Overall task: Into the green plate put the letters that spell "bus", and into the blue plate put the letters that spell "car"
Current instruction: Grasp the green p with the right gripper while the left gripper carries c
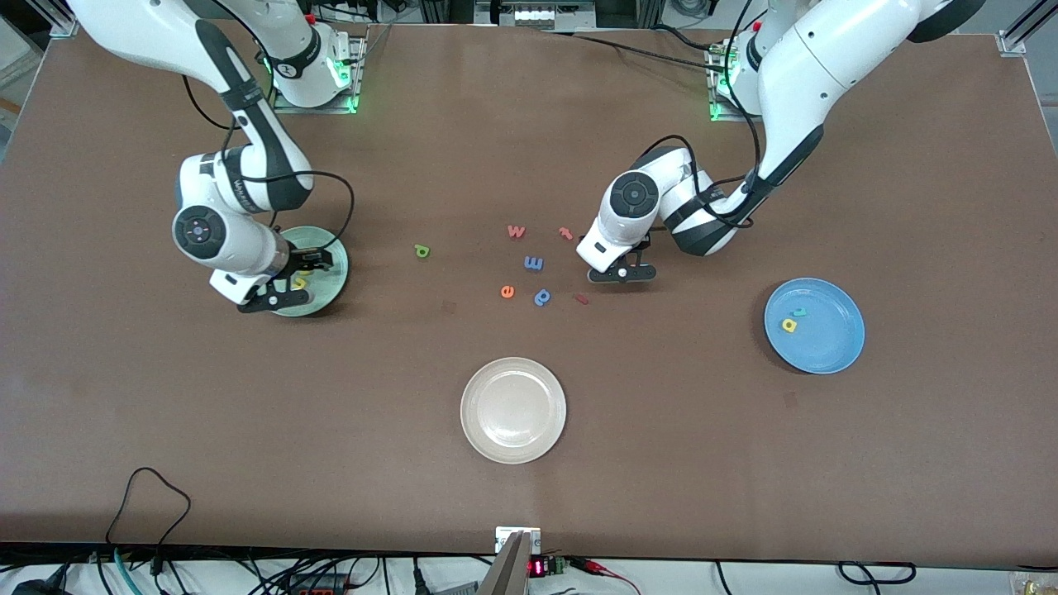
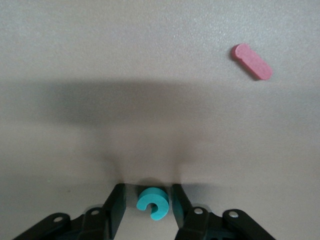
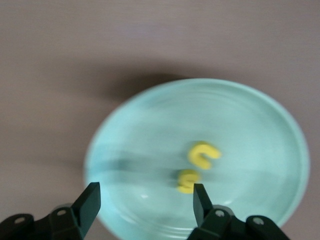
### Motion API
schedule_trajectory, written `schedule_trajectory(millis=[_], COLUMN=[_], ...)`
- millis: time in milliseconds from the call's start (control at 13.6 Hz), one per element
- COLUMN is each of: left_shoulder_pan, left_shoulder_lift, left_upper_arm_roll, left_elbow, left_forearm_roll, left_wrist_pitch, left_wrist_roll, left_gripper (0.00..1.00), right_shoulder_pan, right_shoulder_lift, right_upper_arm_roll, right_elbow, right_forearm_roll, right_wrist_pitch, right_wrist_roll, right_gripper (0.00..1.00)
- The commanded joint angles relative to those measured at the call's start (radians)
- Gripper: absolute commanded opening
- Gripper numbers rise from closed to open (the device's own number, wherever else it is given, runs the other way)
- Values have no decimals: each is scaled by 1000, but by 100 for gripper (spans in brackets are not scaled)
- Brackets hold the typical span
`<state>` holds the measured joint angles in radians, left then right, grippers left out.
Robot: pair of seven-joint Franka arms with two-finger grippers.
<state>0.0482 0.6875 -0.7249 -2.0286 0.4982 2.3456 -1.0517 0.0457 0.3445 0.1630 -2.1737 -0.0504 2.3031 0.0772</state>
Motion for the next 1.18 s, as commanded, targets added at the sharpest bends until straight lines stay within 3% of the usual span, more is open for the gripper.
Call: schedule_trajectory(millis=[0,147,442,662,957,1104], left_shoulder_pan=[-7,-7,10,80,426,552], left_shoulder_lift=[-6,-6,-20,-81,-121,-121], left_upper_arm_roll=[1,-1,-13,-69,-312,-327], left_elbow=[-47,-47,-45,-35,53,82], left_forearm_roll=[26,26,26,25,25,26], left_wrist_pitch=[14,14,4,-108,-455,-511], left_wrist_roll=[-21,-21,39,91,426,630], left_gripper=[39,29,15,15,16,16], right_shoulder_pan=[31,80,195,232,272,281], right_shoulder_lift=[-18,-18,4,31,89,100], right_upper_arm_roll=[78,78,78,78,78,78], right_elbow=[-11,-8,-5,-1,3,12], right_forearm_roll=[15,15,17,17,17,18], right_wrist_pitch=[3,3,47,104,194,196], right_wrist_roll=[94,148,335,427,510,516], right_gripper=[70,58,54,54,55,55])
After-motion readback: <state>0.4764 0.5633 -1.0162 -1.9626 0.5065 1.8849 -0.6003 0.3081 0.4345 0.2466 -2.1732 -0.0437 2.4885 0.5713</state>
